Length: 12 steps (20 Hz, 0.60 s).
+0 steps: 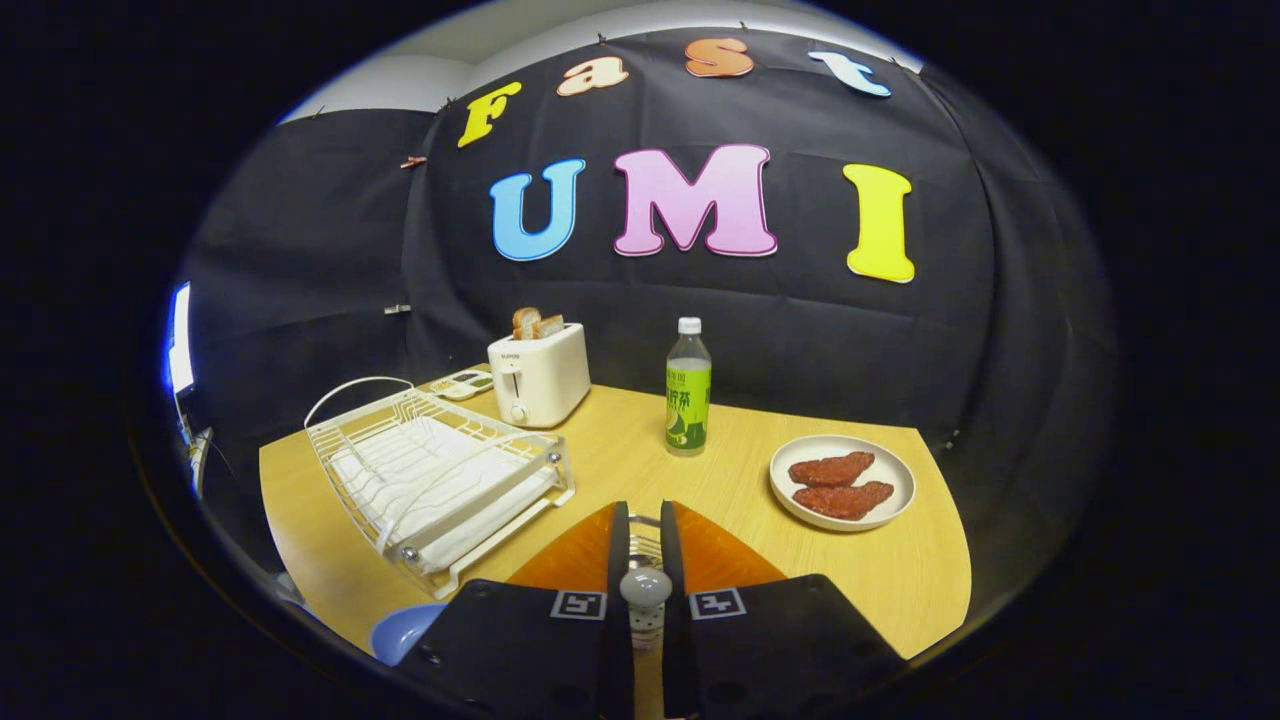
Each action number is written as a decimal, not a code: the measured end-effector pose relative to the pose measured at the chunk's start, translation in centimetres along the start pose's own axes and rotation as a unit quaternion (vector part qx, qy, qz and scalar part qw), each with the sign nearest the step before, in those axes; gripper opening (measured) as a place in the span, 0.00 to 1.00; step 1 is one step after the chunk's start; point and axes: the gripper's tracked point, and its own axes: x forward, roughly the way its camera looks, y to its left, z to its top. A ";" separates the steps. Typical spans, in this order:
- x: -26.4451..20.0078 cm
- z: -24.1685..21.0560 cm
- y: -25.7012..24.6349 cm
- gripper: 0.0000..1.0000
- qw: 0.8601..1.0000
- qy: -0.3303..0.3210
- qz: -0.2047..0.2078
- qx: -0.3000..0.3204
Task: Take the plate from the dish rack, then take the spoon from the basket and place it into the plate.
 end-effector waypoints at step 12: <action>-6.2 7.2 4.5 0.15 0.997 -0.041 0.064 0.029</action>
